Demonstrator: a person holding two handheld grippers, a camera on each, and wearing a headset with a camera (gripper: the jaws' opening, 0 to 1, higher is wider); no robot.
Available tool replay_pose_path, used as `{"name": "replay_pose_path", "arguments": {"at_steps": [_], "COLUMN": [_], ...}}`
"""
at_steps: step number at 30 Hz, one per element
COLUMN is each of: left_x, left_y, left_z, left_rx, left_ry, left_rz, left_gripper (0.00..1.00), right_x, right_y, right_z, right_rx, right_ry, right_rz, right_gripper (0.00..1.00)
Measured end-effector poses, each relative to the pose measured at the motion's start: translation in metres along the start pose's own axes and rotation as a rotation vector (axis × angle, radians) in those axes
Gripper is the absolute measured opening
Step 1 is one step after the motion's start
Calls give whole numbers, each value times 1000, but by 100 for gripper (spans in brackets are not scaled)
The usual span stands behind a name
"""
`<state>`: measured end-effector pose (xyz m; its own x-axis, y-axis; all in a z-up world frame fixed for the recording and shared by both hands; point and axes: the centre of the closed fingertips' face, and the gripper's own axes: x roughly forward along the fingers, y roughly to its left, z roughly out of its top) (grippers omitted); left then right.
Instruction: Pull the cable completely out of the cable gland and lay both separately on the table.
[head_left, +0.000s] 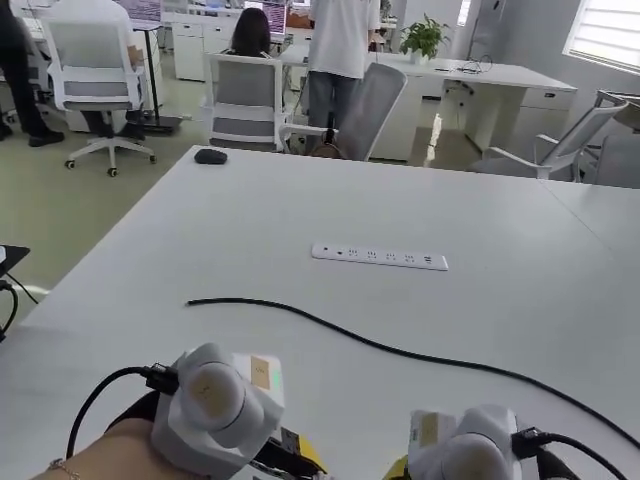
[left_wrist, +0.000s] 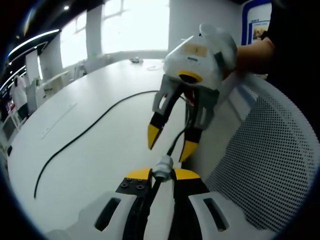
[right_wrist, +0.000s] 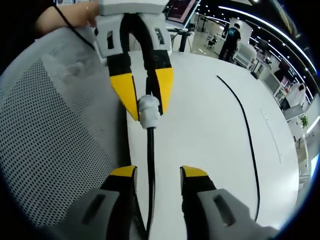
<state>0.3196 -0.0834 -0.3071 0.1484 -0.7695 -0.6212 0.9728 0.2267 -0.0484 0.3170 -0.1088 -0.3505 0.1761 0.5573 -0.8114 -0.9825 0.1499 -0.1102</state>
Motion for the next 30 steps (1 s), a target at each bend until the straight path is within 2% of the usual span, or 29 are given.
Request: {"name": "replay_pose_path", "arguments": {"at_steps": [3,6,8,9,10,11,16,20,24,30], "left_x": [0,1,1,1,1,1,2,2,2,-2], "left_y": [-3,-3,-3,-3,-3,-3,-2,1,2,9], "left_z": [3,4,2,1,2,1,0,-2,-3,-2], "left_rx": [3,0,2,2,2,1,-1,-2,-2,-12], "left_ry": [-10,-19,-8,-5,-7,-3,0,11,15,6], "left_rz": [-11,-16,-13,-12,-14,-13,-12,1,8,34], "left_gripper": [17,17,17,17,17,17,17,17,17,17], "right_x": [-1,-2,-2,-2,-1,-1,0,2,1,-1], "right_y": [4,2,5,9,7,7,7,5,2,-3], "right_z": [7,12,12,10,9,6,3,-11,-19,-44], "right_rx": [-25,-42,-38,-22,-8,-19,0,-1,13,45], "right_ry": [-25,-44,-52,-47,-43,-30,-17,48,78,182], "right_rz": [8,-3,18,44,34,30,34,21,15,-6], "right_gripper": [33,26,12,3,5,3,2,2,2,2]}}
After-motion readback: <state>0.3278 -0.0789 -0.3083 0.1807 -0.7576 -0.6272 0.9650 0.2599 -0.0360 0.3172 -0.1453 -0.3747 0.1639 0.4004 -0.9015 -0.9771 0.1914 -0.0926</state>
